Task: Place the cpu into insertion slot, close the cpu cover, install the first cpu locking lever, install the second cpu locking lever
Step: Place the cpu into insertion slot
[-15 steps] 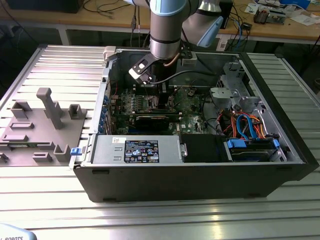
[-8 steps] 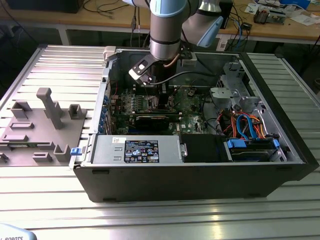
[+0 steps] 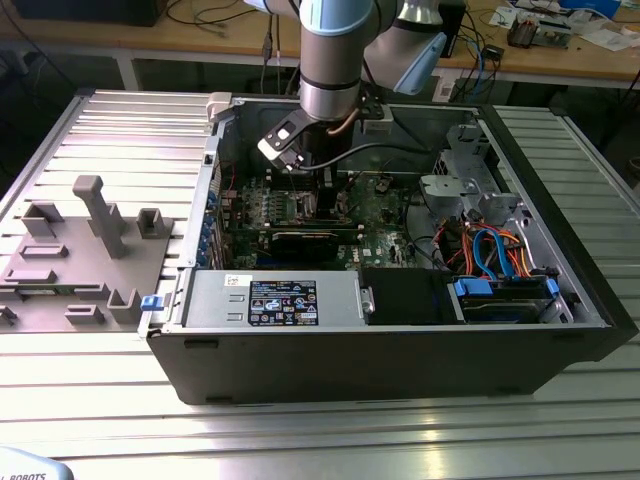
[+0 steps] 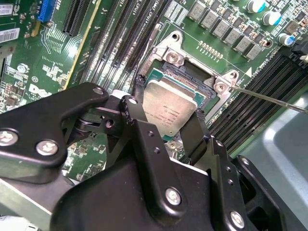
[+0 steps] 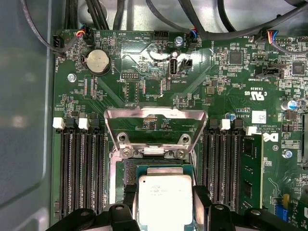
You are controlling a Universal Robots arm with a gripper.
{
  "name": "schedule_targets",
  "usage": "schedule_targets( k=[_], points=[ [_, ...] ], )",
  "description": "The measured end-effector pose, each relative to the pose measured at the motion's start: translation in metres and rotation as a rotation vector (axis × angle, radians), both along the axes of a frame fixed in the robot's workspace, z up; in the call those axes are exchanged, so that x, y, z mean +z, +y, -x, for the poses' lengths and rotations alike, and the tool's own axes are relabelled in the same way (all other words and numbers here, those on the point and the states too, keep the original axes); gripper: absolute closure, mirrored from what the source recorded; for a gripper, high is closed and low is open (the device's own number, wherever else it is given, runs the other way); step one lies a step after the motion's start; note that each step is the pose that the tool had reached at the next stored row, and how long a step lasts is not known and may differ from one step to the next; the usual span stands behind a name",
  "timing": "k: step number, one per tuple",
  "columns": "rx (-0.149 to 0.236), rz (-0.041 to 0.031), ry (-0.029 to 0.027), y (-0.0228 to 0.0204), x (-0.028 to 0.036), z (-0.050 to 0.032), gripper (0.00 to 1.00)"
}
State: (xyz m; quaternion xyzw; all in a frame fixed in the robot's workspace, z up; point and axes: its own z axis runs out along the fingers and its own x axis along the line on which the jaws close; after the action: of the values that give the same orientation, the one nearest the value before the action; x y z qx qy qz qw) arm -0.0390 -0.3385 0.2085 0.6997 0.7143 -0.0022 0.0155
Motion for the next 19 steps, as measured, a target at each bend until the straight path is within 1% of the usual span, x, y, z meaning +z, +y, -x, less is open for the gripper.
schedule_targets(
  k=[4,13,19],
  points=[
    [0.0,-0.0001,0.0,0.0026,-0.0003,-0.0001,0.45],
    [0.0,0.0,-0.0001,0.004,-0.0026,0.0,0.45],
    [0.0,0.0,0.0,0.0088,-0.004,0.0,0.45]
  ],
)
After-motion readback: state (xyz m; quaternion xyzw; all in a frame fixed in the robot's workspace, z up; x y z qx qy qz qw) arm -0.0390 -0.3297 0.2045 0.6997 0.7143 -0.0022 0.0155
